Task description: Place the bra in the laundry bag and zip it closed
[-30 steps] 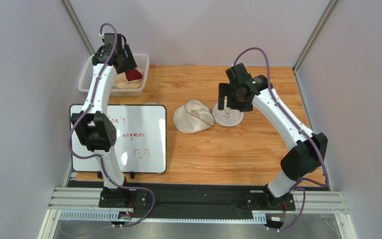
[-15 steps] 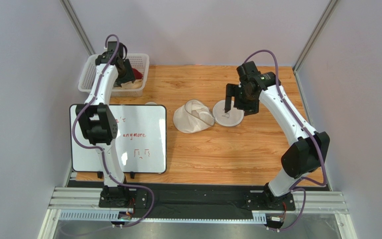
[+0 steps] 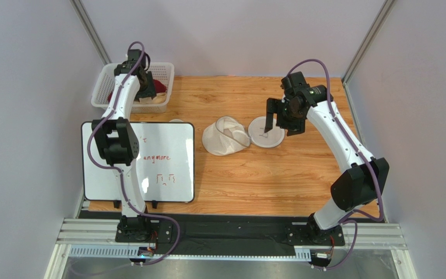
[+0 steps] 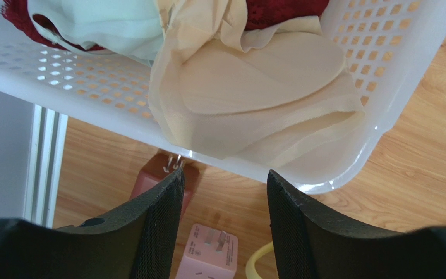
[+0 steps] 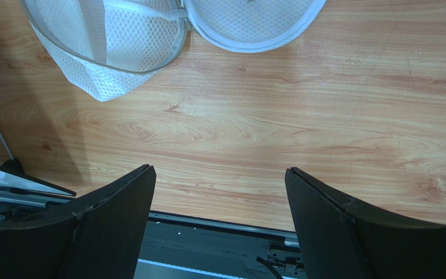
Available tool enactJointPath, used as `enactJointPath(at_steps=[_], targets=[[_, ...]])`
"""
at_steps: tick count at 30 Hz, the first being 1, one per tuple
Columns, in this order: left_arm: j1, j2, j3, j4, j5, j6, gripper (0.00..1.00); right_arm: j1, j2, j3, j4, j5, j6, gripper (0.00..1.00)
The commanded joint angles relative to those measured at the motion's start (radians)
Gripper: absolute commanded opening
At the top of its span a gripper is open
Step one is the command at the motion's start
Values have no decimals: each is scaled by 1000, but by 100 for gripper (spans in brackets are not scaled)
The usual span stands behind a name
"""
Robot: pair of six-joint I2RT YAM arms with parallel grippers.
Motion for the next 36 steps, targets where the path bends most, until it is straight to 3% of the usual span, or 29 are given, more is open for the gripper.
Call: enactJointPath(at_steps=[1, 11, 14, 17, 23, 25, 28, 33, 36], targets=[[3, 33, 78, 12, -59, 56, 61, -7, -35, -7, 19, -21, -21, 88], [5, 113, 150, 23, -59, 70, 43, -10, -28, -7, 5, -30, -19, 88], [5, 117, 175, 27, -56, 71, 27, -13, -29, -5, 6, -33, -19, 87], [5, 105, 211, 18, -50, 48, 2, -10, -25, -15, 17, -40, -16, 87], [3, -46, 224, 59, 13, -113, 0, -10, -8, 11, 20, -99, 1, 86], [8, -93, 141, 96, 126, -230, 0, -11, -8, 10, 25, -107, 1, 86], [3, -128, 132, 95, 293, -304, 0, -10, -14, 1, 28, -112, 1, 86], [-1, -182, 132, 167, 428, -436, 0, -10, -45, -41, 46, -135, 2, 85], [-21, -232, 129, 208, 433, -466, 0, -10, -48, -47, 56, -145, 10, 85]])
